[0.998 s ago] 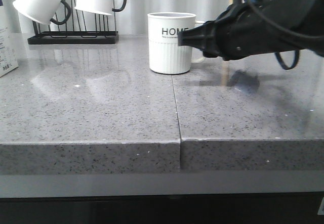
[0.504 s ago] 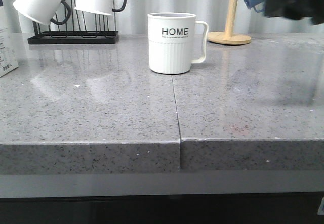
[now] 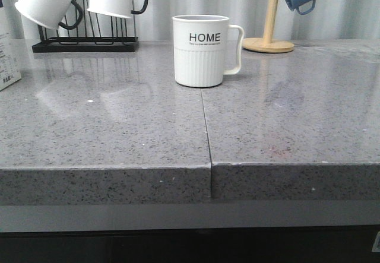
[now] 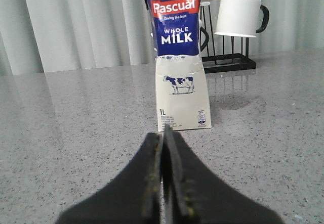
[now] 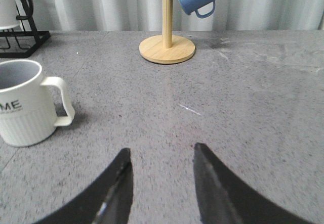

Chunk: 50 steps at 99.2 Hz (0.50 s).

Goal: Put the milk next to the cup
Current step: 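Open the right gripper and withdraw it from the mug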

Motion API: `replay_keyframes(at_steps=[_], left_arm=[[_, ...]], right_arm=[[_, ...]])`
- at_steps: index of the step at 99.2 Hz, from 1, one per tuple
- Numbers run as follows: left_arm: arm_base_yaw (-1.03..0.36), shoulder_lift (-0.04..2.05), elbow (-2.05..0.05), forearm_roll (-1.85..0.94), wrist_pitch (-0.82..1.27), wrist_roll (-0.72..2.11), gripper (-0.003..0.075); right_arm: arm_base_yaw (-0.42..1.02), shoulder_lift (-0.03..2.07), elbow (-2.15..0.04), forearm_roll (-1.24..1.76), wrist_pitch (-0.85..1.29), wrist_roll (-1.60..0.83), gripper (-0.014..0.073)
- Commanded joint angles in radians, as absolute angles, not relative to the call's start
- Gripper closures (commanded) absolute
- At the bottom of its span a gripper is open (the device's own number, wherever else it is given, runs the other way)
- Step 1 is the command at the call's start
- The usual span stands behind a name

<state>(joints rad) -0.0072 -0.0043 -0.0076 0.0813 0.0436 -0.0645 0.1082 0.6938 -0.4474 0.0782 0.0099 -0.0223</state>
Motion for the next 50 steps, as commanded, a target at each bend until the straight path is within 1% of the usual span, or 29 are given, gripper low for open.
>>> replay_keyframes(at_steps=[1, 20, 32, 44, 50], left_arm=[[-0.005, -0.037, 0.044, 0.075, -0.034, -0.073, 0.0741], [-0.005, -0.037, 0.044, 0.075, -0.034, -0.073, 0.0741], [-0.005, -0.037, 0.044, 0.075, -0.034, -0.073, 0.0741], [-0.005, -0.037, 0.044, 0.075, -0.034, -0.073, 0.0741], [-0.005, -0.037, 0.044, 0.075, -0.034, -0.073, 0.0741]], right_arm=[[0.090, 0.620, -0.452, -0.016, 0.000, 0.047, 0.0286], [0.033, 0.484, -0.419, -0.133, 0.067, 0.182, 0.0287], [-0.013, 0.422, -0.419, -0.161, 0.129, 0.193, 0.0287], [-0.029, 0.380, -0.419, -0.161, 0.182, 0.193, 0.0287], [-0.029, 0.364, -0.419, -0.160, 0.193, 0.193, 0.0307]])
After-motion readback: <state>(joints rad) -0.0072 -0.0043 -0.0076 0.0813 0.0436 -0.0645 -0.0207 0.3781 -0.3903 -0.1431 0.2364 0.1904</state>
